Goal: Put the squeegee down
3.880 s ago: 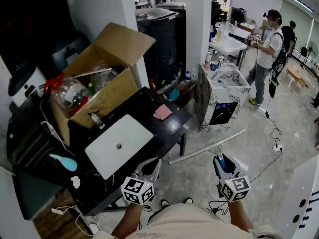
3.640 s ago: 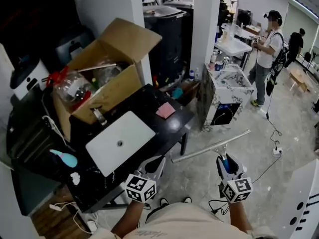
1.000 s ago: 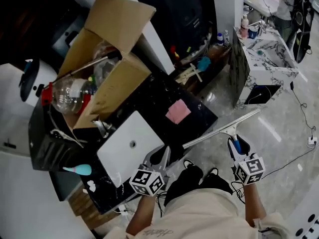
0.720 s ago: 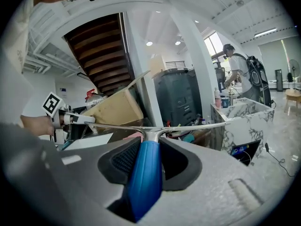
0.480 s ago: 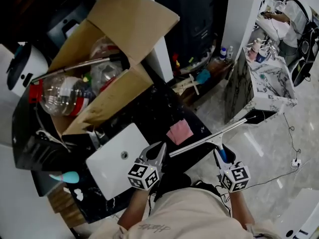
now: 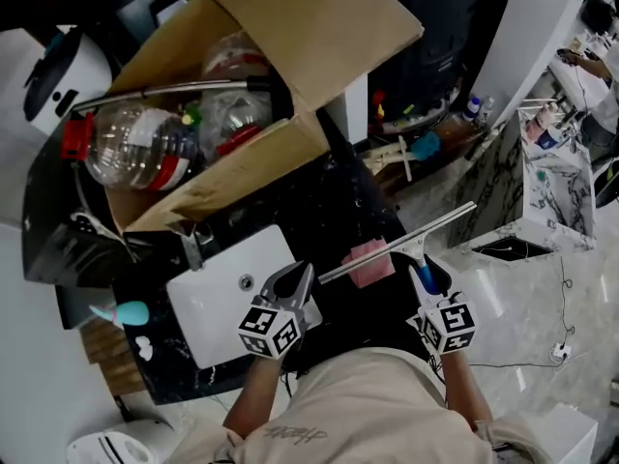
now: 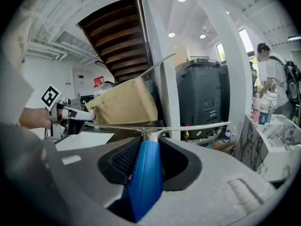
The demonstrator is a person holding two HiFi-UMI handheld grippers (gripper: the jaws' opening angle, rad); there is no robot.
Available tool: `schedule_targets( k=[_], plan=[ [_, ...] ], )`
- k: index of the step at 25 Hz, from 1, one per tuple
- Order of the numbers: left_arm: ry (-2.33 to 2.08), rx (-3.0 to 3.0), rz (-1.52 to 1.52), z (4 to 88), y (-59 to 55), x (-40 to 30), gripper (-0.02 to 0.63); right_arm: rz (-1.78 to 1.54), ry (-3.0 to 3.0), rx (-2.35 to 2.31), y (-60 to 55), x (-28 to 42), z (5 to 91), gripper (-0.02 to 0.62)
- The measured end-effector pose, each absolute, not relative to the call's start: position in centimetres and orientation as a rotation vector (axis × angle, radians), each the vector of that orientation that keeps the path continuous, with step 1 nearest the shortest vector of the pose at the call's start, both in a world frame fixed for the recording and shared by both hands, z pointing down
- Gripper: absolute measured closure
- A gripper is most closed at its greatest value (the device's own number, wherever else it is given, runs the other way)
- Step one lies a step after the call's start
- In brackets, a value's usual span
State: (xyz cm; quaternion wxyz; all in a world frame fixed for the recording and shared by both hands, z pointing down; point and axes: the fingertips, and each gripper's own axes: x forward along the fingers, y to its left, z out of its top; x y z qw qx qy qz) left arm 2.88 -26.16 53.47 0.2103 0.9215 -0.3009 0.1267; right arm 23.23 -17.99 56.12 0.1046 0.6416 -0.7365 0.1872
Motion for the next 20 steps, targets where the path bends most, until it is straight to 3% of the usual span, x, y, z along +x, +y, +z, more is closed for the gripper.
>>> schedule_targets(
  k=[20],
  plan=[
    [-1.396,2.308,0.28,50.7,-25.0,-3.4,0.592,0.623,-2.349,1.348,-28.8,16.6,62.9,0.463]
  ],
)
